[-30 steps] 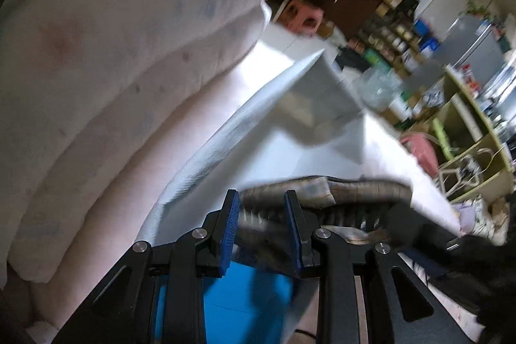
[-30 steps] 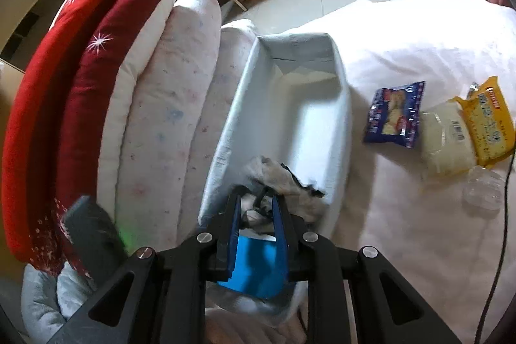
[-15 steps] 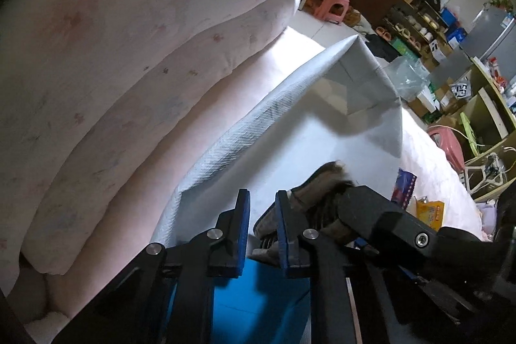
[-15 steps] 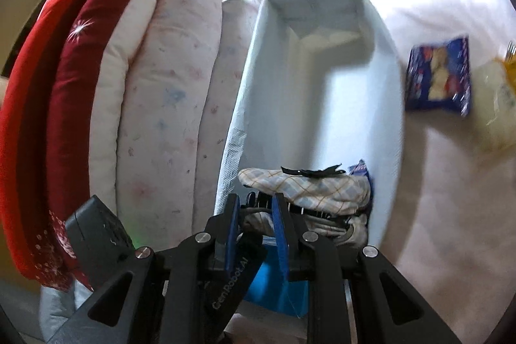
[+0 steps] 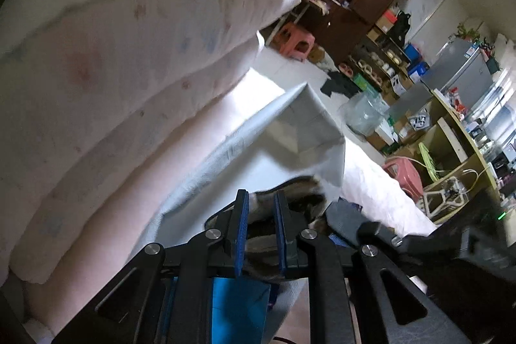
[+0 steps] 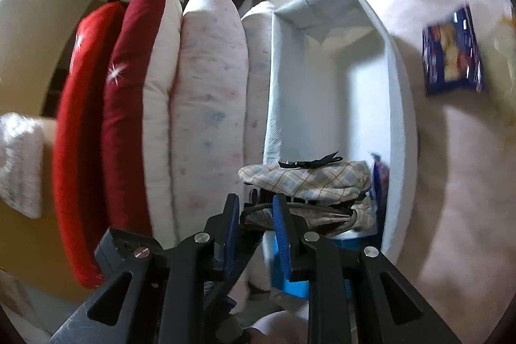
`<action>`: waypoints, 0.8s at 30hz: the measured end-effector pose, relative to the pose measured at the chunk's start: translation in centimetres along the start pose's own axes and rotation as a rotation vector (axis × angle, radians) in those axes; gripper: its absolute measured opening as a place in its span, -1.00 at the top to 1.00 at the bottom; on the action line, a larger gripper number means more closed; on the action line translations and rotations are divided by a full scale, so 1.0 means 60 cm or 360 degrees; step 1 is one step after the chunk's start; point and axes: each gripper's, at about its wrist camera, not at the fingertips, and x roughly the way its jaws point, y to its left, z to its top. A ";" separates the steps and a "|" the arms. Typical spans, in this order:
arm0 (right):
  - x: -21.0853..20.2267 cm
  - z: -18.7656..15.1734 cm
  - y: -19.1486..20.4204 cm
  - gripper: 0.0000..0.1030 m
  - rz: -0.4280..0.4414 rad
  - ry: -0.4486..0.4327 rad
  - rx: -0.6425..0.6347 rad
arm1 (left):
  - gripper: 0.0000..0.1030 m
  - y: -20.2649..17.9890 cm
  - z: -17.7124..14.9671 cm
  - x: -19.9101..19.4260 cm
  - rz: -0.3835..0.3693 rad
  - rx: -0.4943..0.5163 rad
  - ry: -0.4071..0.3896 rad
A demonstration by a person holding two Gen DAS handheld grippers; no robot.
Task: Organize objects
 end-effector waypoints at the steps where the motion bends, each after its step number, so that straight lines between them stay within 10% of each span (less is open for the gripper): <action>1: -0.001 -0.004 -0.014 0.58 0.0067 -0.0001 0.0051 | 0.72 -0.003 0.000 -0.001 0.0002 0.0016 -0.0011; 5: 0.016 -0.019 -0.104 0.58 0.0334 0.0026 0.0370 | 0.60 -0.014 -0.001 0.021 0.0039 0.0061 0.0062; 10: 0.019 -0.032 -0.162 0.80 0.0156 0.0018 0.0475 | 0.58 -0.012 -0.012 0.065 0.0044 0.0028 0.0265; 17: -0.040 -0.008 -0.110 0.02 -0.0020 -0.0097 0.0276 | 0.39 -0.039 -0.021 0.062 -0.0077 0.0127 0.0250; 24: -0.149 0.015 -0.053 -0.01 -0.0353 -0.0249 0.0041 | 0.33 -0.088 -0.038 0.063 -0.0232 0.0327 0.0247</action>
